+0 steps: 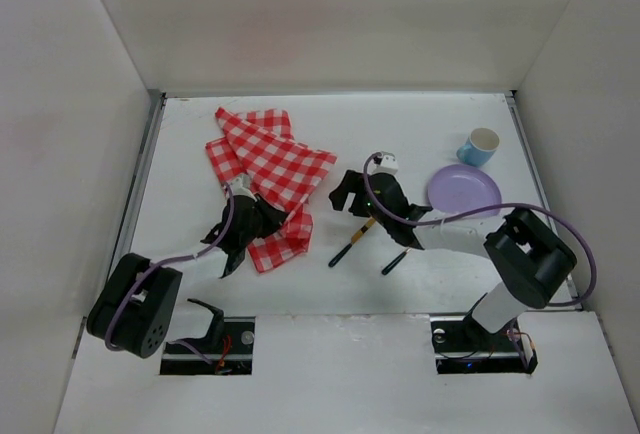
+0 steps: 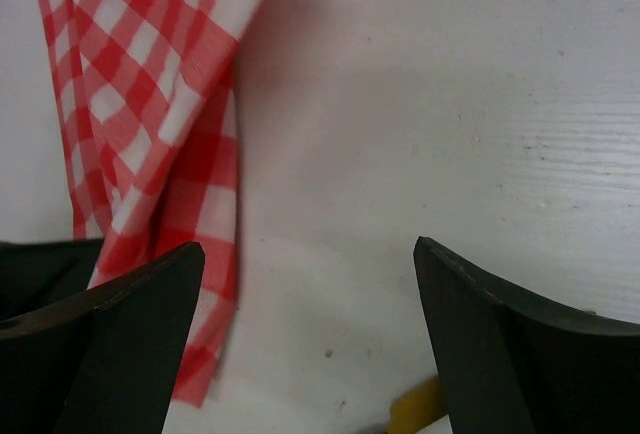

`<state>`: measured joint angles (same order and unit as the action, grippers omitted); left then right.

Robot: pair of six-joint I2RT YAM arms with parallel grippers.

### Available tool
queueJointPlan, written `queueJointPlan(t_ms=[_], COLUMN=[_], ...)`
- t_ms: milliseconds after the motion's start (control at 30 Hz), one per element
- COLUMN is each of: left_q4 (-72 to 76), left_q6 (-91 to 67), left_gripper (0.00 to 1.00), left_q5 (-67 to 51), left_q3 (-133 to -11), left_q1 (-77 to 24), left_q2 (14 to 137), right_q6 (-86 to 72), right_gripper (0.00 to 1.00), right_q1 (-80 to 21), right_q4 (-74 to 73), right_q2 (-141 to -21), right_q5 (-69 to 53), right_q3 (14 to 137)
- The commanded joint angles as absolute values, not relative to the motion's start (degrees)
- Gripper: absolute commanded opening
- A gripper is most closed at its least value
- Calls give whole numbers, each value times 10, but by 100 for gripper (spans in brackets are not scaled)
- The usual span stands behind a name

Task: Set the dinner table for one person

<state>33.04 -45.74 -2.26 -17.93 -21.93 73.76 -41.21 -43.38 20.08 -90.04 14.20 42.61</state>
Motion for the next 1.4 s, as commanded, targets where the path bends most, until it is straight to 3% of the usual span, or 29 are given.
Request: queueJointPlan(t_ms=[0, 200, 433, 600, 733, 1000, 1100, 1133, 1200, 1267, 1367], left_q4=[337, 333, 335, 330, 330, 323, 313, 304, 279, 247, 156], left_q6=[-451, -435, -436, -439, -441, -444, -445, -445, -446, -451, -459], left_gripper=[6, 7, 7, 7, 7, 7, 9, 11, 27, 38, 43], left_q5=[-83, -101, -124, -127, -128, -134, -133, -128, -119, -106, -81], left_q3=[-171, -175, -176, -173, -168, -166, -164, -164, -160, -149, -131], left_q1=[-238, -232, -230, -235, -232, -232, -229, -227, -218, -204, -178], left_q2=[703, 702, 724, 719, 711, 709, 697, 690, 665, 626, 529], right_q6=[-449, -498, -512, -516, -540, -594, -611, -616, -617, -615, -606], right_gripper=[91, 89, 88, 90, 86, 58, 36, 29, 20, 17, 15], right_q1=[-422, -419, -418, -401, -386, -353, -340, -336, -330, -326, -318], right_q4=[190, 201, 275, 272, 280, 279, 283, 285, 299, 313, 317], right_q2=[-924, -955, -896, -968, -1012, -1077, -1092, -1093, -1091, -1078, -1056], right_q5=[166, 161, 170, 130, 114, 90, 76, 75, 73, 76, 86], right_q3=[475, 484, 415, 479, 519, 578, 593, 594, 592, 580, 564])
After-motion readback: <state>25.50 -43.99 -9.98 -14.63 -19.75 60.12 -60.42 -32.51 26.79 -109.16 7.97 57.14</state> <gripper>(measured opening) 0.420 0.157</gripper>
